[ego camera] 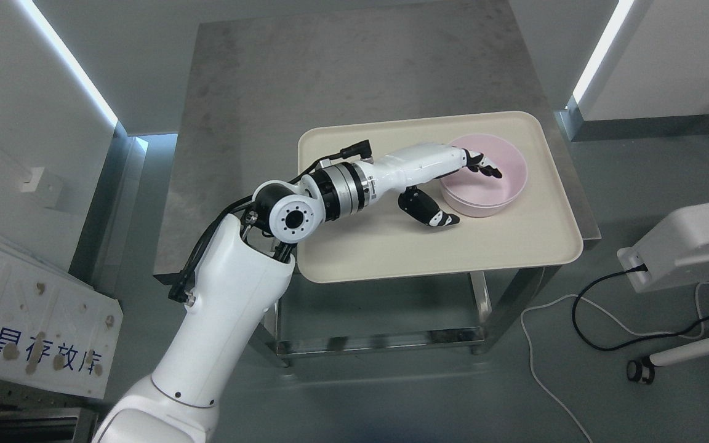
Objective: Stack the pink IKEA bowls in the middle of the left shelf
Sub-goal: 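Grasp the rim of the stacked pink bowls with the left hand, then lift the stacked bowls off the tray with the left hand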
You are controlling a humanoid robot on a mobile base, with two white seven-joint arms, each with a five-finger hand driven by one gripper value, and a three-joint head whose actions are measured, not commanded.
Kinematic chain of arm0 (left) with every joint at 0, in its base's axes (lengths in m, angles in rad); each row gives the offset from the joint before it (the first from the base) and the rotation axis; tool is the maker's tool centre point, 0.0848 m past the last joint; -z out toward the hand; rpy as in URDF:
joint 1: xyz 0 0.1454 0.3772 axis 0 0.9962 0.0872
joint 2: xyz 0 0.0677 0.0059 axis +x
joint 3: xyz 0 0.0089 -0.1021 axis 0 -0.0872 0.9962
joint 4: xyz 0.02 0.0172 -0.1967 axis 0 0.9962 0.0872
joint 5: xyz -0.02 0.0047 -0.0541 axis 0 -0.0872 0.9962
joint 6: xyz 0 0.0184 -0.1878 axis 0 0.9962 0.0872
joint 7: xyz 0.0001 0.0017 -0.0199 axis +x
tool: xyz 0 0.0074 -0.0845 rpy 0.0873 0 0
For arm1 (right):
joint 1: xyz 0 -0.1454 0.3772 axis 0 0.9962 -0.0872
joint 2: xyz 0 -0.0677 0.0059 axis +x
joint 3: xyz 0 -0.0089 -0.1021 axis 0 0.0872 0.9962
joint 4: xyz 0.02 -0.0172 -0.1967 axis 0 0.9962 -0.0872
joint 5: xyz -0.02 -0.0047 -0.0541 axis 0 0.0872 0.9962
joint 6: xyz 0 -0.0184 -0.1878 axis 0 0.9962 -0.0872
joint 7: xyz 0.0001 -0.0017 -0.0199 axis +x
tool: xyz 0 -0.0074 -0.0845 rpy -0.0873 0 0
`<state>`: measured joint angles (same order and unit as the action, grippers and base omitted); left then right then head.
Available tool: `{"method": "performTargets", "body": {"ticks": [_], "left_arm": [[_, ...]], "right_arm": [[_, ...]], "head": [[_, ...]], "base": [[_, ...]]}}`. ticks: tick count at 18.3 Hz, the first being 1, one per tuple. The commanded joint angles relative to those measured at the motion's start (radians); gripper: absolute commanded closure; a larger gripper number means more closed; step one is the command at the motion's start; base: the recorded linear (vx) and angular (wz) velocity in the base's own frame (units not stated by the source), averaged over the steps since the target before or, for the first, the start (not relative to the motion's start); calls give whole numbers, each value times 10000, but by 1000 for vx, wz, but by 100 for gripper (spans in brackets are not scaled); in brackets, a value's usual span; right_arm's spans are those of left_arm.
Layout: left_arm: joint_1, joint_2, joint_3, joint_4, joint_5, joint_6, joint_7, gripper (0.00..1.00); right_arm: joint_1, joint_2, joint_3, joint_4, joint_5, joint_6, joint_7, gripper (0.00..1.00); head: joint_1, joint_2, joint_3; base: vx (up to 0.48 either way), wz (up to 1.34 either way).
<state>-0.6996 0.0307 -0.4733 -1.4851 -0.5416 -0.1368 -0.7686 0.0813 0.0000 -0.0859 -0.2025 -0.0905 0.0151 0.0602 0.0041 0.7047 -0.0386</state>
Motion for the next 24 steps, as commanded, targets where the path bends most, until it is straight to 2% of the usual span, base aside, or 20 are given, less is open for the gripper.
{"method": "performTargets", "body": {"ticks": [1, 4, 7, 9, 12, 15, 24], "left_arm": [[1, 46, 23, -136, -1283, -120, 1, 33], [-60, -123, 8, -105, -1930, -120, 1, 39], [-61, -133, 23, -120, -2101, -181, -30, 49], [16, -133, 39, -120, -2085, -578, -91, 58], [47, -133, 359, -105, -2024, -1330, -91, 85], [47, -133, 789, -29, -1719, -1882, -61, 98], [245, -133, 3287, -151, 259, -3691, -153, 99]], "right_arm": [[0, -174, 0, 0, 0, 2, 12, 0], [0, -174, 0, 0, 0, 2, 12, 0], [0, -174, 0, 0, 0, 2, 12, 0], [0, -174, 0, 0, 0, 2, -3, 0], [0, -174, 0, 0, 0, 2, 12, 0], [0, -174, 0, 0, 0, 2, 12, 0], [0, -174, 0, 0, 0, 2, -3, 0]], "head": [[0, 0, 0], [0, 0, 0], [0, 0, 0], [0, 0, 0], [0, 0, 0], [0, 0, 0], [0, 0, 0]], "base": [[0, 0], [0, 0], [0, 0], [0, 0], [0, 0], [0, 0], [0, 0]]}}
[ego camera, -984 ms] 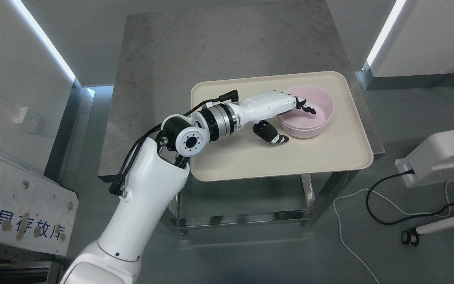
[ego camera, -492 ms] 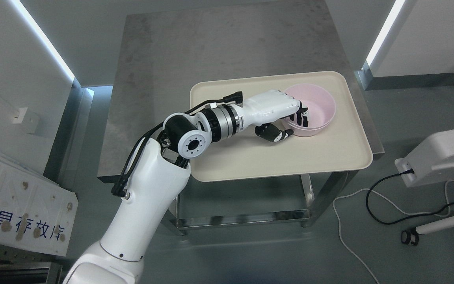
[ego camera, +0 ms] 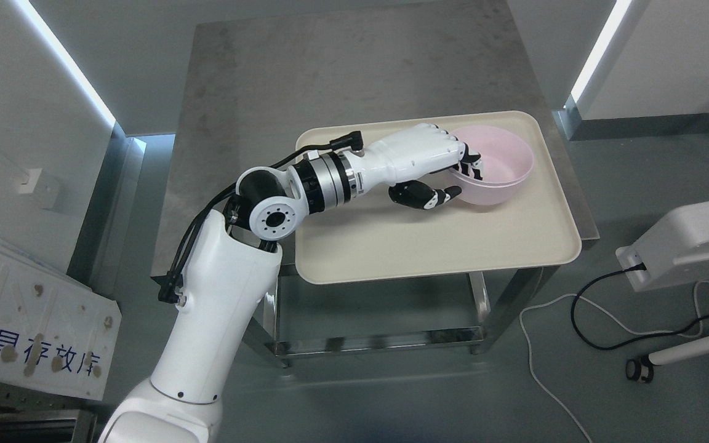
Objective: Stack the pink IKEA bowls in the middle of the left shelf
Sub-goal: 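Lift the stacked bowls off the tray with the left hand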
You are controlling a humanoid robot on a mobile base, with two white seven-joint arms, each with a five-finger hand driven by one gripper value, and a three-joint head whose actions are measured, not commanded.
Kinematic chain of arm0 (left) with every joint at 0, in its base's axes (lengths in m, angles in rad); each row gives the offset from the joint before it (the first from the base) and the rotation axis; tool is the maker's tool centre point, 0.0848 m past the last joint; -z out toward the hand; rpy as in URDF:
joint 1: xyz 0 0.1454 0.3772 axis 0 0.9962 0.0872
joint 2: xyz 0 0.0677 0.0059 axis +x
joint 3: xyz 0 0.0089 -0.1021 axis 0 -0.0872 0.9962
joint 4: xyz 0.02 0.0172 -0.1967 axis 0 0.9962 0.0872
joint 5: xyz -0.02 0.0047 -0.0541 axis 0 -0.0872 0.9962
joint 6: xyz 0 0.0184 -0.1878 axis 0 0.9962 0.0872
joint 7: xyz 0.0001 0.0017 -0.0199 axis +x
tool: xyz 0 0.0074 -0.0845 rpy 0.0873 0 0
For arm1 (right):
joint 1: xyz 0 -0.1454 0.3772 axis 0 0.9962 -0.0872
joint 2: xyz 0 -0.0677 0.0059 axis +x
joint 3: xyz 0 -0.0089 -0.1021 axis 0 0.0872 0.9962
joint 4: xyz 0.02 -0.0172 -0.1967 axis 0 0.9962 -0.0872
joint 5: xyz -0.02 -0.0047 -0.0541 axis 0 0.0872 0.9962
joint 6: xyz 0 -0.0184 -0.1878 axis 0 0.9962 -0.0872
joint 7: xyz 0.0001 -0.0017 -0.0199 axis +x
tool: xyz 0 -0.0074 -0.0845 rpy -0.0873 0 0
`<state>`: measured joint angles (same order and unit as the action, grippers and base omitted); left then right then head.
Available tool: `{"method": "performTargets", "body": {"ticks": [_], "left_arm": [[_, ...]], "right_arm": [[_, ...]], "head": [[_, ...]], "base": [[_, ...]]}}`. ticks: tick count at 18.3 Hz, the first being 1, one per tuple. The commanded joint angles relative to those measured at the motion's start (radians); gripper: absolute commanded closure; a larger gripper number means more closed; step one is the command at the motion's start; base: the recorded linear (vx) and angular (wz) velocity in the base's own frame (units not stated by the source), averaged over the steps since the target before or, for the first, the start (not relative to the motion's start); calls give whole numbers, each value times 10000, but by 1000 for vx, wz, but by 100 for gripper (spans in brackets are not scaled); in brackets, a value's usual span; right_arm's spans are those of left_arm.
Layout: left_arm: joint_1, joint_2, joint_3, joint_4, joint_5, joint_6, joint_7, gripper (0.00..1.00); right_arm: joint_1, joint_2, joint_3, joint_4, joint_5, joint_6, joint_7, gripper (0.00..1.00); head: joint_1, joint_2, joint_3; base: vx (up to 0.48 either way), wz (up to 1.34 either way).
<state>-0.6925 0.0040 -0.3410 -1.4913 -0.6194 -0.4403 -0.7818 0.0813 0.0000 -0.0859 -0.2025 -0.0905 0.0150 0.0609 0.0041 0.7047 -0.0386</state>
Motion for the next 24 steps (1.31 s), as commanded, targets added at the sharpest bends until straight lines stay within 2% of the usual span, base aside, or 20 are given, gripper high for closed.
{"method": "performTargets", "body": {"ticks": [1, 5, 10, 15, 24], "left_arm": [[236, 135, 2211, -135, 1222, -887, -21, 99], [788, 135, 3223, -640, 2050, -1731, -509, 99], [1754, 135, 3915, -1530, 2727, -1917, -634, 99], [2751, 135, 3901, -1854, 2881, -2452, -634, 99], [3059, 135, 3977, -1854, 3065, -2791, -604, 99]], "right_arm": [[0, -174, 0, 0, 0, 3, 5, 0], [0, -174, 0, 0, 0, 3, 5, 0], [0, -174, 0, 0, 0, 3, 5, 0], [0, -174, 0, 0, 0, 3, 5, 0], [0, -174, 0, 0, 0, 3, -10, 0]], "head": [[0, 0, 0], [0, 0, 0], [0, 0, 0], [0, 0, 0], [0, 0, 0]], "base": [[0, 0], [1, 7], [1, 4], [-7, 1], [-144, -125]]}}
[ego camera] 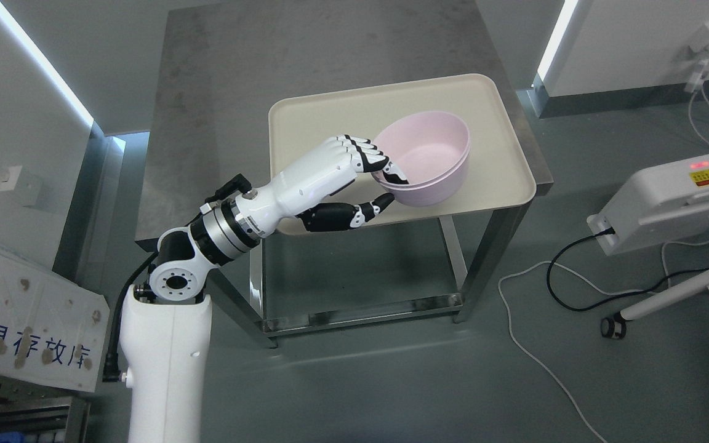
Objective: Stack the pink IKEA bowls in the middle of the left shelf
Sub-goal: 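Lift the stacked bowls off the tray with the left hand, then carry the stacked bowls toward the blue bin shelf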
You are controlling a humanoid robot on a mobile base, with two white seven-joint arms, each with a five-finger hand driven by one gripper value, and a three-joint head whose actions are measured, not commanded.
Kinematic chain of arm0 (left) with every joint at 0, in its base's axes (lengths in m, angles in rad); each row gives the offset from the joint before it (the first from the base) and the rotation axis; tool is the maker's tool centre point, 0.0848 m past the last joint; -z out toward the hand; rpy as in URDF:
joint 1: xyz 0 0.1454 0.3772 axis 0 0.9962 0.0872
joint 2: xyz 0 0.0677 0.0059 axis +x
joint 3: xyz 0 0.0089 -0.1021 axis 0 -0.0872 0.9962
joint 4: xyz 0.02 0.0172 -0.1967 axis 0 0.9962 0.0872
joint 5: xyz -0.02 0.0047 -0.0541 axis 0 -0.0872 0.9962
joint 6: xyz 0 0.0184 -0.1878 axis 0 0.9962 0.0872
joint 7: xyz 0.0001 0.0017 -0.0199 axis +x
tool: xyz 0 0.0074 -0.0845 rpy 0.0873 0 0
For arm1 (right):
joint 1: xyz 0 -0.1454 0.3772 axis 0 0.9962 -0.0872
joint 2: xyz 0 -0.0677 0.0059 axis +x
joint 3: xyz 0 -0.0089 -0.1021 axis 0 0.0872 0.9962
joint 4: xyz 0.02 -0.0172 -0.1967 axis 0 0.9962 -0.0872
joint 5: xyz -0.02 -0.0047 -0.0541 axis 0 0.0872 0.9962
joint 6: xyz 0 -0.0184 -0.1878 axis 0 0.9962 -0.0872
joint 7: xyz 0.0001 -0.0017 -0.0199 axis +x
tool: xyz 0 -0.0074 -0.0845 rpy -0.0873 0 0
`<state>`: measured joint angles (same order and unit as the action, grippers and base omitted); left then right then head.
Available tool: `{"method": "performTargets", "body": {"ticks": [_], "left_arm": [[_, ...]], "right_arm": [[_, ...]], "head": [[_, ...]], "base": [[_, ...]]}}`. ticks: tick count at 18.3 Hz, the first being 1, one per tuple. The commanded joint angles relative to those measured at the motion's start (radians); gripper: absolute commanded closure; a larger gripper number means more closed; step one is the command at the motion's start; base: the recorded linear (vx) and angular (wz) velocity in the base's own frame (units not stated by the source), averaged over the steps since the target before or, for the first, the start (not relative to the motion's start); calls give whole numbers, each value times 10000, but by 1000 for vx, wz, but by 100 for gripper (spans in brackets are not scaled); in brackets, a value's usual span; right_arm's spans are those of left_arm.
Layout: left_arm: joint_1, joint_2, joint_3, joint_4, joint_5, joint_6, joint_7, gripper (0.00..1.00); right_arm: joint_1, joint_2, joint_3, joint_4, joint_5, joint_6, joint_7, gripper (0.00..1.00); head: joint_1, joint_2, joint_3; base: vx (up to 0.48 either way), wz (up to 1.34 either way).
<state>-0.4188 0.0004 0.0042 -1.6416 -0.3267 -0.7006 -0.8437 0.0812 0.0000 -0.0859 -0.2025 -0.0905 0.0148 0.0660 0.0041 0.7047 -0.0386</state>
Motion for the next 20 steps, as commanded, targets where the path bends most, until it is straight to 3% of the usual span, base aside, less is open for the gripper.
{"method": "performTargets", "body": {"ticks": [1, 10, 20], "left_arm": [[338, 171, 616, -350, 153, -204, 16, 99], [599, 171, 1139, -380, 306, -235, 16, 98], [599, 171, 1139, -519, 474, -235, 123, 98]], "right_arm": [[1, -175, 0, 0, 0, 5, -46, 0], [1, -175, 0, 0, 0, 5, -46, 0], [1, -175, 0, 0, 0, 5, -46, 0]], "head": [[0, 0, 0], [0, 0, 0], [0, 0, 0]], "base": [[-212, -175], [-246, -222], [-403, 109]]}}
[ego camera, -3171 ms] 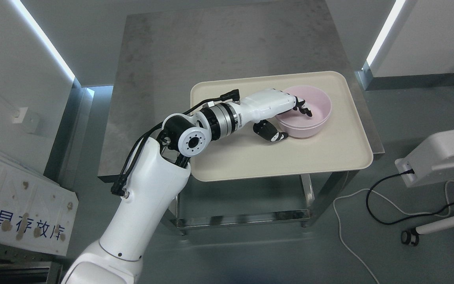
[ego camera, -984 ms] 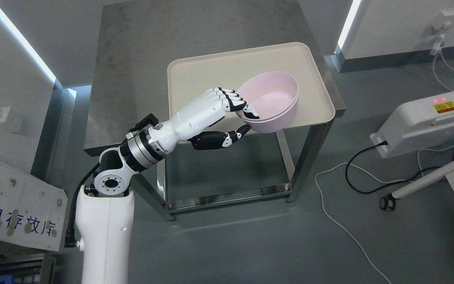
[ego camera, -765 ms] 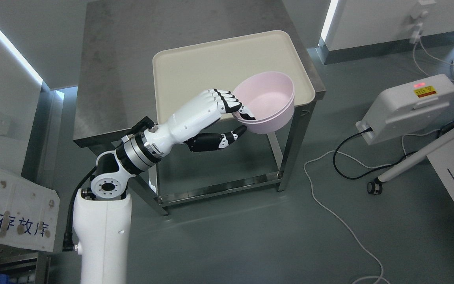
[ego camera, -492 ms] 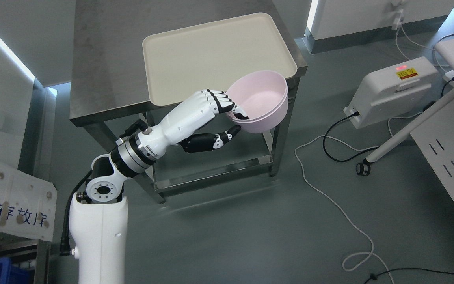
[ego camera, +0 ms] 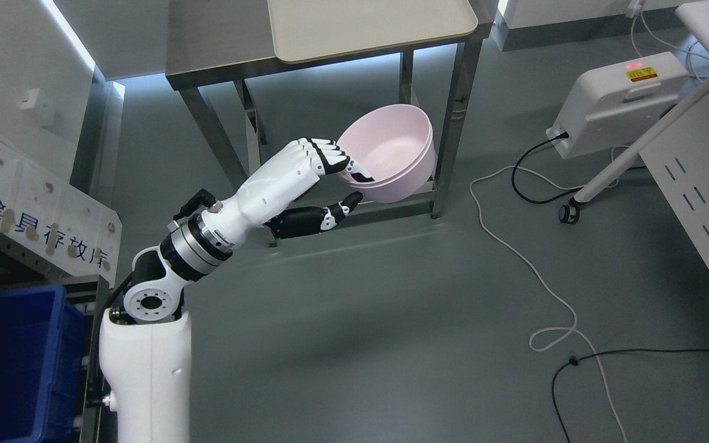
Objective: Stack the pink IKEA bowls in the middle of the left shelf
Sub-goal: 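Carry the stacked bowls toward the blue bin shelf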
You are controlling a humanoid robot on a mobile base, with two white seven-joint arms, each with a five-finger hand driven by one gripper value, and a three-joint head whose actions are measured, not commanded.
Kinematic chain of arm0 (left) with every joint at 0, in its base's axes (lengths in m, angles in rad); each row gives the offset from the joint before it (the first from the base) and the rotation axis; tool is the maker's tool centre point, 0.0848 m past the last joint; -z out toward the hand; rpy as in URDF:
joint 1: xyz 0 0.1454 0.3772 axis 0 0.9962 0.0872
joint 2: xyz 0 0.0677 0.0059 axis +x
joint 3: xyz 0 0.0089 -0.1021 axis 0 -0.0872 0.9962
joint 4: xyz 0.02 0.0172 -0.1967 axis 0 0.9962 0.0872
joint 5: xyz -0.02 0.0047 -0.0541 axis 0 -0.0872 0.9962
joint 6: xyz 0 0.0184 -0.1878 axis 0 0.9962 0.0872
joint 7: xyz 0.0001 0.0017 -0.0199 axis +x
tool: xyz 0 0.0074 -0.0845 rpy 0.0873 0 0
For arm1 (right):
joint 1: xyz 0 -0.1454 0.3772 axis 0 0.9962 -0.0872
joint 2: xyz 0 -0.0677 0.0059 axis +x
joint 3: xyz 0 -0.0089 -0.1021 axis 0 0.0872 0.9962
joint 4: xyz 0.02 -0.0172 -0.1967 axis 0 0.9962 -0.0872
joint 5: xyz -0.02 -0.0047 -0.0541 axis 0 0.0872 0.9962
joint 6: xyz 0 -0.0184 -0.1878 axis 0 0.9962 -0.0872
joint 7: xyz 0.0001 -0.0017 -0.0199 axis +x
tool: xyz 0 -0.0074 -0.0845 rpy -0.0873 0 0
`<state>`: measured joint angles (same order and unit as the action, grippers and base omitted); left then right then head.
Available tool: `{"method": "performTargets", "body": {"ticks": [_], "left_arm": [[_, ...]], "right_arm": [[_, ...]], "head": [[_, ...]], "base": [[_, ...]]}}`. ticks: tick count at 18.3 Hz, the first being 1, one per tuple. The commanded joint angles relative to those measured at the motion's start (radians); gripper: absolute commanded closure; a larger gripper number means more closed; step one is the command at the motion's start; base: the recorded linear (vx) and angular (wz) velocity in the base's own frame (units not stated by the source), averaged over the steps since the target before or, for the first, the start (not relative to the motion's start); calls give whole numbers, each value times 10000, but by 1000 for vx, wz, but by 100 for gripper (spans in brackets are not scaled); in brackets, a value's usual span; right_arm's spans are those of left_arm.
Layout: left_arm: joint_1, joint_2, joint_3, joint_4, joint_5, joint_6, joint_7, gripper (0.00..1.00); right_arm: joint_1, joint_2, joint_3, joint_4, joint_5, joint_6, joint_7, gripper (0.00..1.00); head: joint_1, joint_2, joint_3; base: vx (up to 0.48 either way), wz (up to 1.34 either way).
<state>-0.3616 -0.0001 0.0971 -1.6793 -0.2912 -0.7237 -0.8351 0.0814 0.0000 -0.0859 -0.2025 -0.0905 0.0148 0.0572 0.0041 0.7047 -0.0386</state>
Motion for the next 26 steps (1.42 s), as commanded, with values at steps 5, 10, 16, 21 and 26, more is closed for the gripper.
{"method": "performTargets", "body": {"ticks": [5, 10, 16, 21, 26], "left_arm": [[-4, 175, 225, -525, 227, 103, 83, 98], [-202, 175, 424, -770, 212, 195, 67, 98], [-1520, 175, -81, -801, 197, 1344, 83, 98], [-1921, 175, -189, -801, 181, 1377, 52, 98], [-3083, 175, -708, -786, 181, 2019, 82, 98]], "right_arm": [[-1, -175, 0, 0, 0, 5, 42, 0], [-1, -175, 0, 0, 0, 5, 26, 0], [-1, -175, 0, 0, 0, 5, 26, 0], [-1, -175, 0, 0, 0, 5, 42, 0], [-1, -175, 0, 0, 0, 5, 42, 0]], "head": [[0, 0, 0], [0, 0, 0], [0, 0, 0], [0, 0, 0], [0, 0, 0]], "base": [[-423, 178], [-401, 331], [-378, 147], [-312, 346], [-212, 776]]}}
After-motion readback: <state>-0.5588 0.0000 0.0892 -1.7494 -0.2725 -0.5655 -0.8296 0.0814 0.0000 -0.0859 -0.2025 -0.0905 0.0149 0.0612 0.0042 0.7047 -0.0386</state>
